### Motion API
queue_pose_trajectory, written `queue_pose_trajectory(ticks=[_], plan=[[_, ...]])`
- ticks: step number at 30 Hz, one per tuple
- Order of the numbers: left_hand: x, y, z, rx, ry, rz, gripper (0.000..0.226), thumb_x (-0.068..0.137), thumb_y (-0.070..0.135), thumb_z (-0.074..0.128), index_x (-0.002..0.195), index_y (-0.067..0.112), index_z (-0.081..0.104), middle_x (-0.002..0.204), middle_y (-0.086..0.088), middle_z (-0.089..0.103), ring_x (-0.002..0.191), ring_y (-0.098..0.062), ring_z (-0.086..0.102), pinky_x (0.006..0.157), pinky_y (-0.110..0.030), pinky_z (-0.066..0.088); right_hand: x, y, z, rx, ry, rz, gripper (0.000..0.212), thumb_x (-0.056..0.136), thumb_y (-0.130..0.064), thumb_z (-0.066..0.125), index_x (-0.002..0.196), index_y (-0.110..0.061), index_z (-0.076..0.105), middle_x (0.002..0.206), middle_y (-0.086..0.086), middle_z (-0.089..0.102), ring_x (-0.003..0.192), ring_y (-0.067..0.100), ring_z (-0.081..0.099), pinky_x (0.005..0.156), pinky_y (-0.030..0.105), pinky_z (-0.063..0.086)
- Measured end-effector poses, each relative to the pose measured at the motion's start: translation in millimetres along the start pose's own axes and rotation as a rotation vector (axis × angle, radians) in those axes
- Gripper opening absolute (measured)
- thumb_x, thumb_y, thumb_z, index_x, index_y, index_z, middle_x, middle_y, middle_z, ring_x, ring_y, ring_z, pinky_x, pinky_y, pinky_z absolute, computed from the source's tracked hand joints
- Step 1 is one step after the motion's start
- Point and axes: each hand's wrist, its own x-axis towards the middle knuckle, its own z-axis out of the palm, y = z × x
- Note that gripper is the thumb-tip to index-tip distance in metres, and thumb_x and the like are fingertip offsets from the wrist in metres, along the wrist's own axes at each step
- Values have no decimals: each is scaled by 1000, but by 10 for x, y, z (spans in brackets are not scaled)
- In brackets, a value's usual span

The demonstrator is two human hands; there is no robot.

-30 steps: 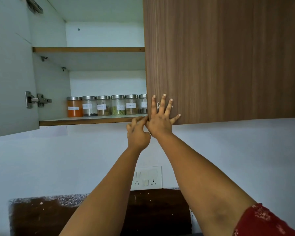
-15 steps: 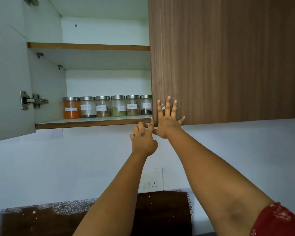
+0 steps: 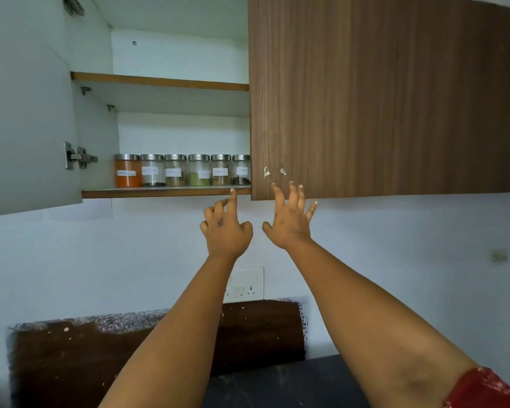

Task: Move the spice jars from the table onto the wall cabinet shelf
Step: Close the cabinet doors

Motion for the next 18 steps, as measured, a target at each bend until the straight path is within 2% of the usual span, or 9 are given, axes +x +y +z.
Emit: queue_pose_trajectory(ticks=[10, 15, 18], plan=[[-991, -118, -1071, -20, 147, -137, 65, 89, 35, 56, 149, 24, 33, 140, -5, 48, 126, -29, 37, 97, -50, 35, -1204, -485, -450, 178, -6, 29, 80, 84, -47, 63, 149, -33, 20, 160, 8, 10, 149, 32, 3, 115, 60, 0], [-1381, -232, -1483, -50, 141, -204, 63, 93, 38, 52, 150, 26, 29, 143, -5, 45, 130, -28, 33, 102, -53, 31, -1616, -811, -689, 229, -37, 23, 77, 86, -49, 60, 149, -35, 19, 160, 7, 8, 149, 32, 4, 115, 60, 0], [-1546, -356, -1754, -81, 236, -303, 75, 92, 41, 55, 153, 23, 15, 148, -6, 39, 134, -29, 32, 105, -56, 27, -1721, -1099, -859, 274, -40, -39, 73, 88, -49, 56, 149, -33, 19, 160, 7, 8, 148, 32, 5, 115, 61, 0]])
